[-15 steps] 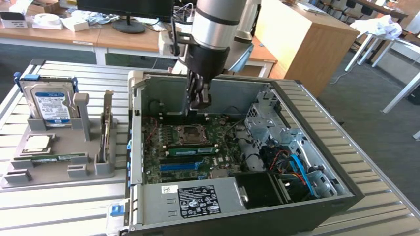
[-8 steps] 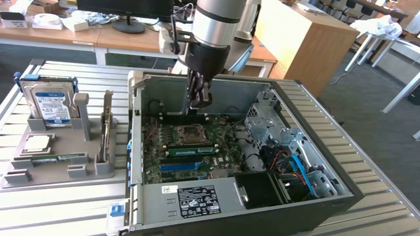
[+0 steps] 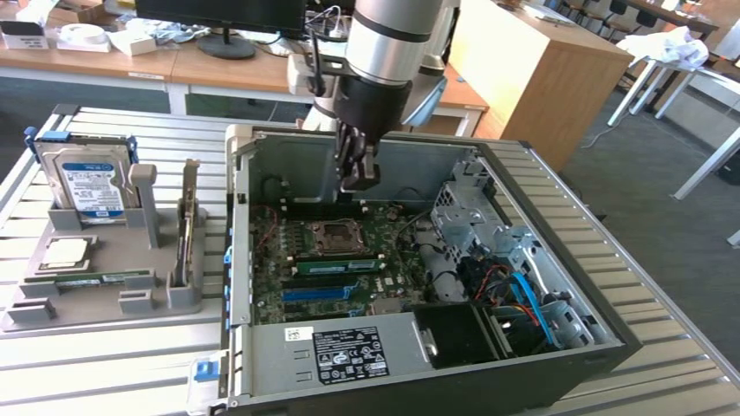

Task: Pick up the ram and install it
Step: 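Press down the ram until it locks into place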

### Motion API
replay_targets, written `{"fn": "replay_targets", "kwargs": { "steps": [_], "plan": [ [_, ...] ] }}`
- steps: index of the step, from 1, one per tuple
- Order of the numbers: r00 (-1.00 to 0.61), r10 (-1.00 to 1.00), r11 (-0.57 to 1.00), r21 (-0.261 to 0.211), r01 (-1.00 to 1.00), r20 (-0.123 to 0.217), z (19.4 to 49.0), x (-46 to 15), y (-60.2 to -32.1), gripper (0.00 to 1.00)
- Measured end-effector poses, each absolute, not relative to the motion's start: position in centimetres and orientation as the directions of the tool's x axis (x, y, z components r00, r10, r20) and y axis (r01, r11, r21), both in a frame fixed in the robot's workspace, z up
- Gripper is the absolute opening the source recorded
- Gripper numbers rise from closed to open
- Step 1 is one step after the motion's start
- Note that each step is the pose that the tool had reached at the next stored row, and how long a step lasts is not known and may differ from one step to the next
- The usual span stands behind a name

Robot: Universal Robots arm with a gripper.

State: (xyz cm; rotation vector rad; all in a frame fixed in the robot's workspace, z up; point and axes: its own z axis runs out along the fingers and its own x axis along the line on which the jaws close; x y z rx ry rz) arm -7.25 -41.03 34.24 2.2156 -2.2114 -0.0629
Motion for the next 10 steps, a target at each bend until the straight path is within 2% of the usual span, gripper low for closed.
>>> {"fn": "replay_targets", "kwargs": {
  "steps": [10],
  "plan": [
    [0.002, -1.000, -0.002, 0.036, -0.999, -0.021, 34.2, -5.3, -41.0, 0.10]
  ]
}}
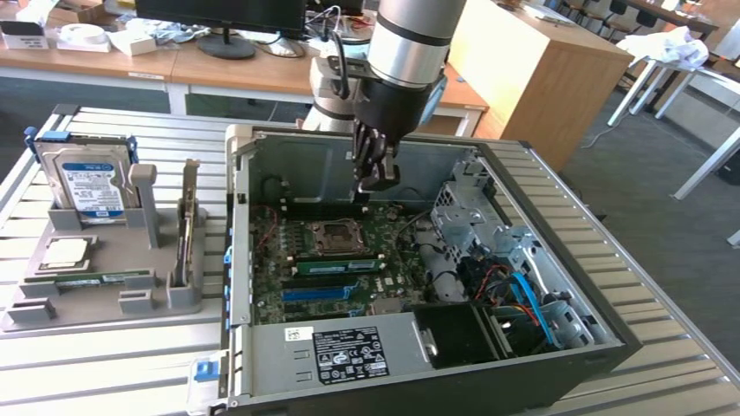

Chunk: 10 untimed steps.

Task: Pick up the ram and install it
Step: 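Press down the ram until it locks into place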

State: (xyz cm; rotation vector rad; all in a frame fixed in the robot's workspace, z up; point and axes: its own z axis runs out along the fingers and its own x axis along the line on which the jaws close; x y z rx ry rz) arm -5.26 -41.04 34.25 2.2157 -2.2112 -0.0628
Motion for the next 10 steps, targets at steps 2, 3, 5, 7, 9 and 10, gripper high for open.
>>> {"fn": "replay_targets", "kwargs": {
  "steps": [2, 3, 5, 7, 9, 10],
  "plan": [
    [0.002, -1.000, -0.002, 0.036, -0.999, -0.021, 34.24, -5.25, -41.03, 0.10],
    [0.002, -1.000, -0.002, 0.036, -0.999, -0.021, 34.24, -5.25, -41.04, 0.10],
    [0.002, -1.000, -0.002, 0.036, -0.999, -0.021, 34.24, -5.25, -41.04, 0.10],
    [0.002, -1.000, -0.002, 0.036, -0.999, -0.021, 34.24, -5.25, -41.03, 0.10],
    [0.002, -1.000, -0.002, 0.036, -0.999, -0.021, 34.24, -5.25, -41.04, 0.10],
    [0.002, -1.000, -0.002, 0.036, -0.999, -0.021, 34.24, -5.25, -41.04, 0.10]
  ]
}}
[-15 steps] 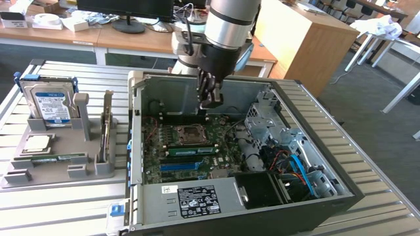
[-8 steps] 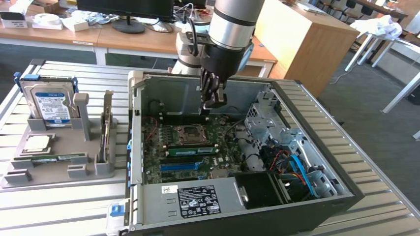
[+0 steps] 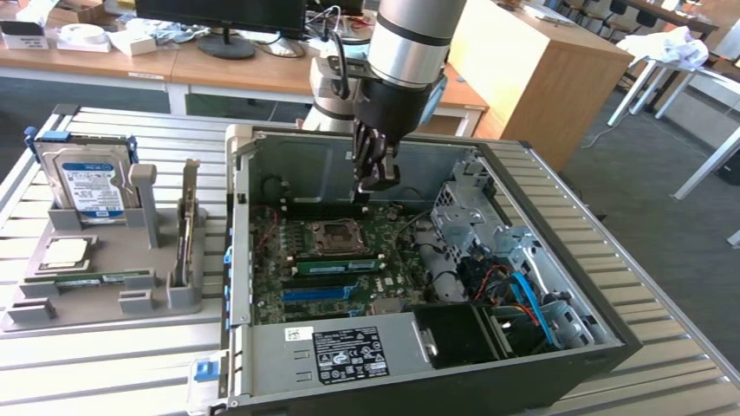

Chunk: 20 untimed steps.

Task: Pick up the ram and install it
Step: 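Press down the ram until it locks into place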

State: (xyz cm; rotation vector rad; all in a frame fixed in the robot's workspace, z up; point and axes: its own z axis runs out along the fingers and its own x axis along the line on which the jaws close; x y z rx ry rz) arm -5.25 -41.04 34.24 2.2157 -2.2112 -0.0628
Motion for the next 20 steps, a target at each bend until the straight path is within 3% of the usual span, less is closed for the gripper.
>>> {"fn": "replay_targets", "kwargs": {
  "steps": [6, 20],
  "plan": [
    [-0.015, -1.000, 0.014, 0.036, -0.999, -0.021, 34.24, -5.25, -41.03, 0.10],
    [-0.261, -0.965, 0.260, 0.036, -0.965, -0.021, 34.21, -5.25, -41.03, 0.10]
  ]
}}
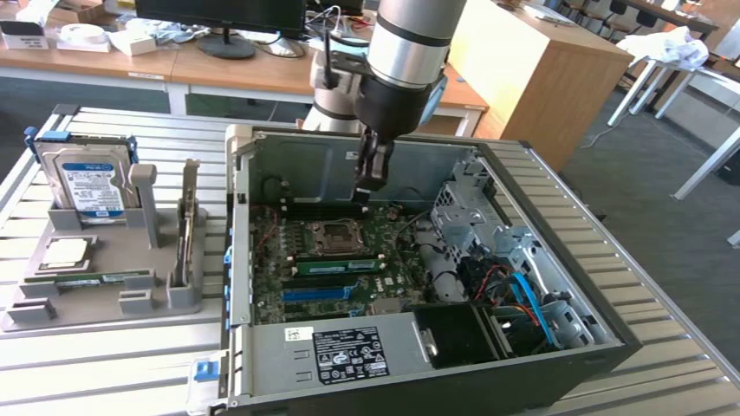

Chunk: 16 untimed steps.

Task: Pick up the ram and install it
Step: 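Press down the ram until it locks into place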

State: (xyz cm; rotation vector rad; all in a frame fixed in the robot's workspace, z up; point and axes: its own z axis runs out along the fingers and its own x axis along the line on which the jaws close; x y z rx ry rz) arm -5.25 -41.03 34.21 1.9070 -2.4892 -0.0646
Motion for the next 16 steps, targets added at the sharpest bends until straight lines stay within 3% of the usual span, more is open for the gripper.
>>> {"fn": "replay_targets", "kwargs": {
  "steps": [16],
  "plan": [
    [-0.526, -0.850, 0.525, 0.036, -0.850, -0.021, 34.13, -5.25, -41.04, 0.10]
  ]
}}
